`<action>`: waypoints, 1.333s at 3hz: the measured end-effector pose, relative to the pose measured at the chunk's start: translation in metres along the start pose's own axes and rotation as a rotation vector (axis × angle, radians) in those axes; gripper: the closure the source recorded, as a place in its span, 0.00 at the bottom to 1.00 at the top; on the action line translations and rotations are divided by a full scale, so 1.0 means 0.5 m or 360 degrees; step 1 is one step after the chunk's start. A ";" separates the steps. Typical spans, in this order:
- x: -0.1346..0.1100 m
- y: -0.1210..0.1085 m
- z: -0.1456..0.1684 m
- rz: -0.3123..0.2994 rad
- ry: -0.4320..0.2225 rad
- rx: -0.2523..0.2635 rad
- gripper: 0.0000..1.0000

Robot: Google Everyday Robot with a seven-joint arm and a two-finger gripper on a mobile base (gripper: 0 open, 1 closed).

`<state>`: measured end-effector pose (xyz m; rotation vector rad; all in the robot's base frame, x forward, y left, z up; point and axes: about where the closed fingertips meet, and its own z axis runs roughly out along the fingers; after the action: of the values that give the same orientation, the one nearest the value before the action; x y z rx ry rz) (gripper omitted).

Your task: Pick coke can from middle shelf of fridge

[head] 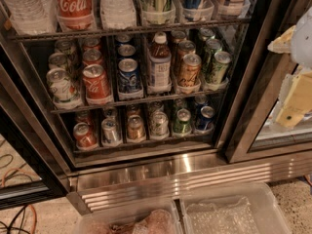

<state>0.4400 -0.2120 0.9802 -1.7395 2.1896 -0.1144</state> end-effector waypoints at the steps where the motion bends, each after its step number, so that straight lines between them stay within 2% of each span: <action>1: -0.029 0.009 0.034 -0.0066 -0.0061 0.0013 0.00; 3: -0.079 0.013 0.097 -0.0128 -0.0177 -0.0040 0.00; 4: -0.076 0.013 0.094 -0.0120 -0.0179 -0.0033 0.00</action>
Offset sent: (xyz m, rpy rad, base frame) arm 0.0137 0.0415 -0.0424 0.0762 -0.0151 0.1109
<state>0.4560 -0.1673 0.9426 -1.7953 2.0534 -0.0116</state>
